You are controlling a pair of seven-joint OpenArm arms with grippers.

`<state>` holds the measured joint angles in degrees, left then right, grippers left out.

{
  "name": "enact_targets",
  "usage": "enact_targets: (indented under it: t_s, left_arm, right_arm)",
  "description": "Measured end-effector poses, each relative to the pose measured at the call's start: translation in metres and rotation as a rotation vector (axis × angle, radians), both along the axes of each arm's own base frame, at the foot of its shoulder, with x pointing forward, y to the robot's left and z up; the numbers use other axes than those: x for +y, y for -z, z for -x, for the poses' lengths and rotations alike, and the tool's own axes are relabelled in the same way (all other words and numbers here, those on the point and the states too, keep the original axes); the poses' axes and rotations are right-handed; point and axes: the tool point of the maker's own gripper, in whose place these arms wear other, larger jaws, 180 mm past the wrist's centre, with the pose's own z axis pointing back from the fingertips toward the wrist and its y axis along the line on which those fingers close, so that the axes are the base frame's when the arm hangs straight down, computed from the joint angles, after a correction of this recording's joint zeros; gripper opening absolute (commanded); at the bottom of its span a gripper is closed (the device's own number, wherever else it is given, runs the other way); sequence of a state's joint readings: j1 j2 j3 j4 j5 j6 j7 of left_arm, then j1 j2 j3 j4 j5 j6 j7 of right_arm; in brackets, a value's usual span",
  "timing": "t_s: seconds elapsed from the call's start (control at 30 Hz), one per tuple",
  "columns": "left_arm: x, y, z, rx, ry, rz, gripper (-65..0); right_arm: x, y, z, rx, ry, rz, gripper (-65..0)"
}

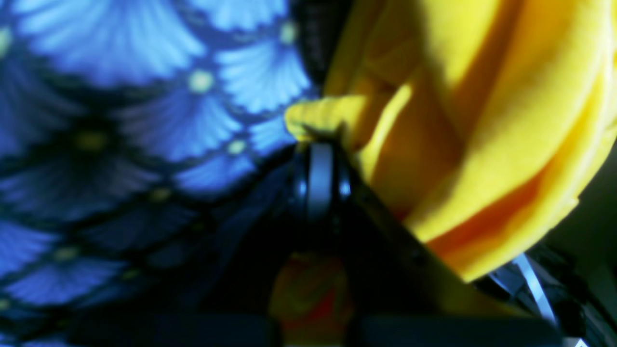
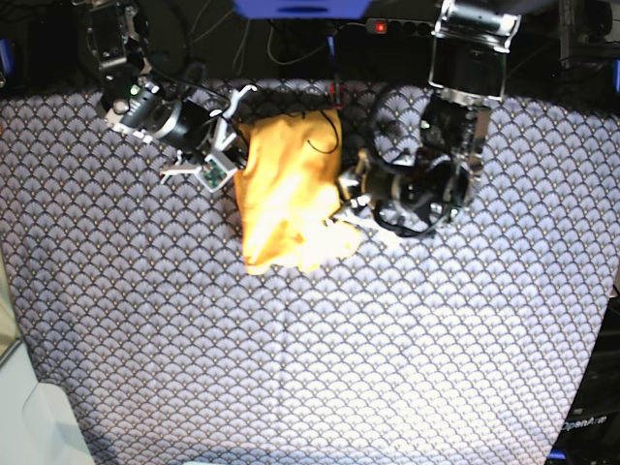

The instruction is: Fold the T-shirt properly

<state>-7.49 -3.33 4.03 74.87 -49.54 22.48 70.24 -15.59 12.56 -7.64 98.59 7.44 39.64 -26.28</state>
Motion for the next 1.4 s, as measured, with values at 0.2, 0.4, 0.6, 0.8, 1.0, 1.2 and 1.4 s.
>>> enact_targets:
  t_s: [0.2,0.4,0.6,0.8,1.0,1.2,1.4]
  left_arm:
    - [0.017,-0.001,0.001,-0.01,0.006,-0.025,-65.0]
    - [0.057,-0.036,-0.017,-0.095,-0.112,0.049,-65.0]
    - [0.107,-0.043,-0.016,-0.08,-0.148,0.016,-65.0]
    - [0.186,-0.033,0.009,-0.037,-0.254,-0.107,-65.0]
    - [0.236,-0.038,0.022,-0.036,-0.335,-0.18,-65.0]
    - [0.246,-0.049,0.036,-0.072,-0.353,-0.206,-65.0]
    - [0.271,-0.054,0.057,-0.064,-0.378,-0.265,-65.0]
  right_arm:
    - [-0.001,0.0,0.0,0.0,0.002,0.0,-65.0]
    - [0.0,0.0,0.0,-0.002,0.001,-0.002,-65.0]
    - [0.0,0.0,0.0,-0.001,0.001,-0.002,-65.0]
    - [-0.029,-0.003,-0.011,-0.019,0.071,0.026,-65.0]
    - [-0.066,0.001,-0.021,-0.016,0.169,0.057,-65.0]
    - [-0.088,0.002,-0.019,-0.014,0.231,0.072,-65.0]
    - [-0.136,0.005,-0.005,0.007,0.351,0.123,-65.0]
